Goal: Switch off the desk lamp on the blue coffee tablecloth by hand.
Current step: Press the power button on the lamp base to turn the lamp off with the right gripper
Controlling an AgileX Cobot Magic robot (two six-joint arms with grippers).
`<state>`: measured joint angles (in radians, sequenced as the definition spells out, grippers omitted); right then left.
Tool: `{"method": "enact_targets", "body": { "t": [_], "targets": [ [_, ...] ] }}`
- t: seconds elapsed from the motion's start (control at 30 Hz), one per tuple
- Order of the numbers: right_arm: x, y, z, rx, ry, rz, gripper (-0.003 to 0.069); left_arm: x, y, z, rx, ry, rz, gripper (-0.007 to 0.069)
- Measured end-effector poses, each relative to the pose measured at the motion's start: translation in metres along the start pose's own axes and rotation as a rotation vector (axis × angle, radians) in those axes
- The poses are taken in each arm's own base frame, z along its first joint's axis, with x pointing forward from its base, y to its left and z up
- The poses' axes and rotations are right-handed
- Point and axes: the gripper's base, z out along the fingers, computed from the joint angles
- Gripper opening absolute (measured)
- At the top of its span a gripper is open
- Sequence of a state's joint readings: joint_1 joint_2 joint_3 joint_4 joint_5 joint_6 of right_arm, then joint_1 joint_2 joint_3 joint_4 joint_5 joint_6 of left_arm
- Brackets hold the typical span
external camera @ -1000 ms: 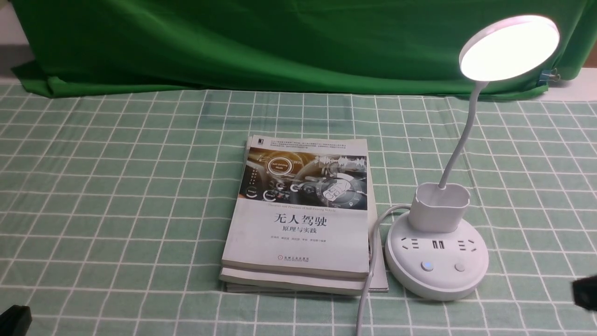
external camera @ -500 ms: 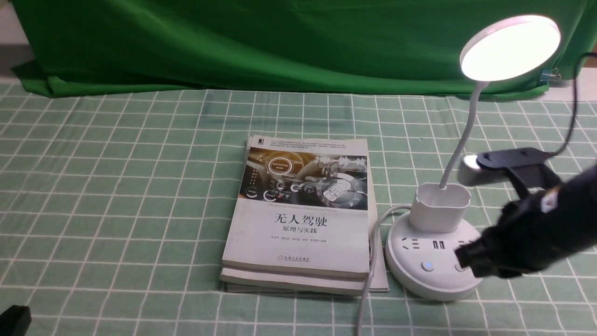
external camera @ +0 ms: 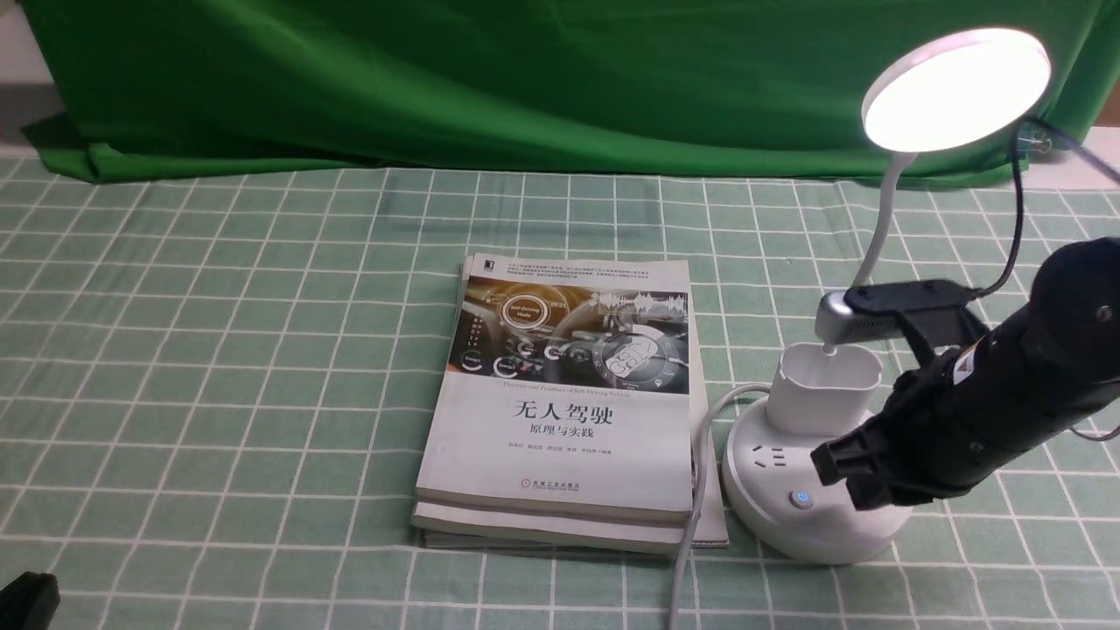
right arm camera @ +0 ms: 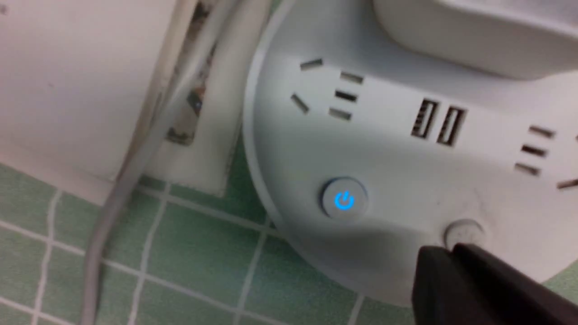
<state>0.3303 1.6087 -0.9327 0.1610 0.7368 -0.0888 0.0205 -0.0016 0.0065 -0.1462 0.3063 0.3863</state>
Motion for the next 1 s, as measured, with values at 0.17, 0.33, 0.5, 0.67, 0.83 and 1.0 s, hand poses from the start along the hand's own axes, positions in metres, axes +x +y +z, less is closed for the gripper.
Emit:
{"method": "enact_targets", "body": {
  "t": [0.17, 0.33, 0.5, 0.67, 0.83, 1.0],
  "targets": [
    [0.001, -0.002, 0.015, 0.008, 0.053, -0.002, 0.0039, 0.0, 0.0, 0.0, 0.0, 0.0, 0.0, 0.0],
    [-0.001, -0.003, 0.015, 0.014, 0.045, 0.0, 0.0039, 0.0, 0.0, 0.0, 0.0, 0.0, 0.0, 0.0],
    [-0.008, -0.002, 0.003, 0.018, -0.015, -0.005, 0.0039, 0.0, 0.0, 0.0, 0.0, 0.0, 0.0, 0.0],
    [-0.013, -0.001, -0.004, 0.024, -0.051, -0.015, 0.0039, 0.0, 0.0, 0.0, 0.0, 0.0, 0.0, 0.0],
    [-0.013, -0.003, 0.007, 0.028, -0.017, -0.015, 0.0039, 0.0, 0.0, 0.0, 0.0, 0.0, 0.0, 0.0],
    [-0.017, -0.004, 0.021, 0.029, 0.011, -0.01, 0.0039, 0.0, 0.0, 0.0, 0.0, 0.0, 0.0, 0.0]
  ]
}}
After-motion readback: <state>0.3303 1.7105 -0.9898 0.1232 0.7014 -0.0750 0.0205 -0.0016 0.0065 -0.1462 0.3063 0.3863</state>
